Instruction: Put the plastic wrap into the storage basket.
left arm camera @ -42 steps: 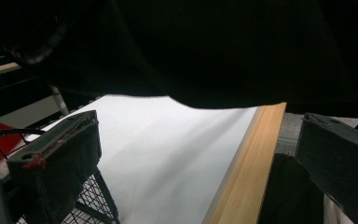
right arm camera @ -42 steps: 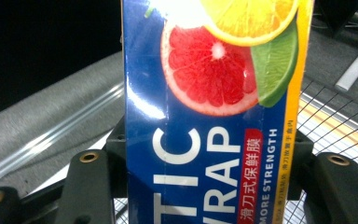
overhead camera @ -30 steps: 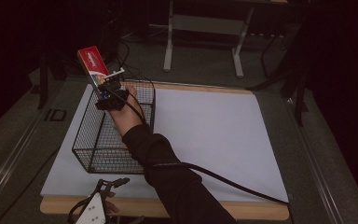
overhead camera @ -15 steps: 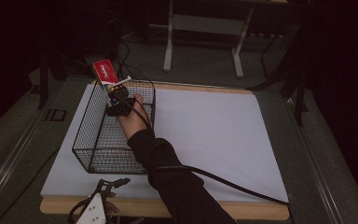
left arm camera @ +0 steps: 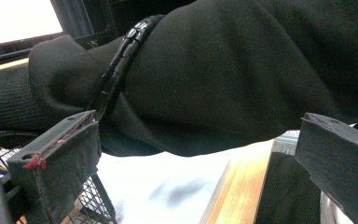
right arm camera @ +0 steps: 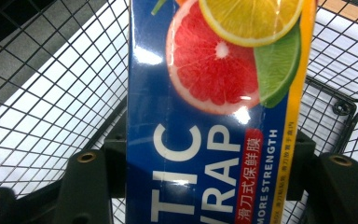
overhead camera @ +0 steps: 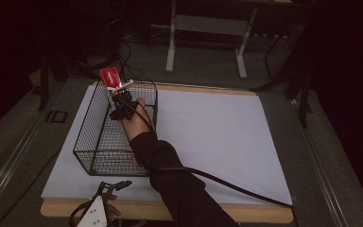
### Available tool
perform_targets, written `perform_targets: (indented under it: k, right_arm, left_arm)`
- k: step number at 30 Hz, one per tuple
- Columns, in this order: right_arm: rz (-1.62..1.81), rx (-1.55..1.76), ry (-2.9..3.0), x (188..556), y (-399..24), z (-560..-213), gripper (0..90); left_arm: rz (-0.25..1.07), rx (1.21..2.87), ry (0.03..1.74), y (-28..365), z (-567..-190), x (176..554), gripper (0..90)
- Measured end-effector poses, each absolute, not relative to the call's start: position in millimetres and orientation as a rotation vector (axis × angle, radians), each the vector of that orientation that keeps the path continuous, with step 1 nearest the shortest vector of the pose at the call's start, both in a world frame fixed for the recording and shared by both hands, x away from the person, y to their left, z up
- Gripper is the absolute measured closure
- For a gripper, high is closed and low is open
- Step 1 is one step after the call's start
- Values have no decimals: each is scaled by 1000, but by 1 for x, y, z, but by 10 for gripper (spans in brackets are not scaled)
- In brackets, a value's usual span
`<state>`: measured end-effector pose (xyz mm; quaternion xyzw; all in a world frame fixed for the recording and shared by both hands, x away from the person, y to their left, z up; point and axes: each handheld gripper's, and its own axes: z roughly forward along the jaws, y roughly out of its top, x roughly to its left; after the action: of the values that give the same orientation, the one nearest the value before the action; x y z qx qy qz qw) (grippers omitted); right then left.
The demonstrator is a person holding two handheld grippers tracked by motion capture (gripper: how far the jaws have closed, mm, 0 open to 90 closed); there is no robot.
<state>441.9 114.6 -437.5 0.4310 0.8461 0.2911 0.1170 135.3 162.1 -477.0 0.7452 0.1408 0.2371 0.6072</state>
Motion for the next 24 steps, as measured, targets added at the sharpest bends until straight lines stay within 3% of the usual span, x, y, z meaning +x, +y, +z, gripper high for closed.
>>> perform_targets:
  k: [20, 24]
  right_arm:
    - [836, 1169, 2509, 439, 115, -443, 331]
    - [878, 1167, 2516, 438, 111, -440, 285]
  left_arm:
    - [545, 1733, 315, 160, -478, 136, 6]
    - [543, 1734, 315, 160, -478, 136, 6]
